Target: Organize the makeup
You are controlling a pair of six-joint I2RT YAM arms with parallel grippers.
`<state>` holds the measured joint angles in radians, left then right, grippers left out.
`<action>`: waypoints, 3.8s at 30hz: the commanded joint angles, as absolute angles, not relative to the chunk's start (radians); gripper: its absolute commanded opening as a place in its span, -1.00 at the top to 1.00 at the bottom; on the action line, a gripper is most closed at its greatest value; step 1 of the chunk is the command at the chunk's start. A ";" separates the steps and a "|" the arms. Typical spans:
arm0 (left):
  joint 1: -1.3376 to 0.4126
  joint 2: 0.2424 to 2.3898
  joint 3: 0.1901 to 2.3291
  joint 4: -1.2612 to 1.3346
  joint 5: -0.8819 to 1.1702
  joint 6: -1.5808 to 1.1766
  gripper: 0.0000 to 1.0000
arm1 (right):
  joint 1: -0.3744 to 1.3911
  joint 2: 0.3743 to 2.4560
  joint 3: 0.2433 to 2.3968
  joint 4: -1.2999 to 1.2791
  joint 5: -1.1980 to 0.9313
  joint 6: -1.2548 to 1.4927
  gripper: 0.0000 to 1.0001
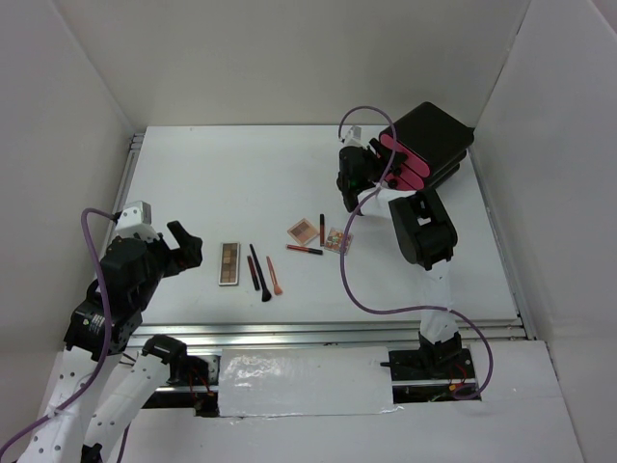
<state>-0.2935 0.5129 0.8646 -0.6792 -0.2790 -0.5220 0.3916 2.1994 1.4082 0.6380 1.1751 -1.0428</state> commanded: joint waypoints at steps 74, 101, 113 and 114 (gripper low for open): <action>-0.293 0.499 0.867 -0.637 -0.273 -0.503 -0.99 | 0.687 1.855 1.595 -0.494 0.835 0.136 -0.77; -0.295 0.511 0.868 -0.641 -0.276 -0.505 -0.99 | 0.600 2.086 1.628 -0.561 0.287 0.430 0.09; -0.295 0.495 0.865 -0.643 -0.279 -0.506 -0.99 | 0.580 2.161 1.658 -0.603 0.247 0.429 0.17; -0.295 0.495 0.865 -0.643 -0.281 -0.506 -0.99 | 0.577 2.169 1.658 -0.604 0.252 0.431 0.18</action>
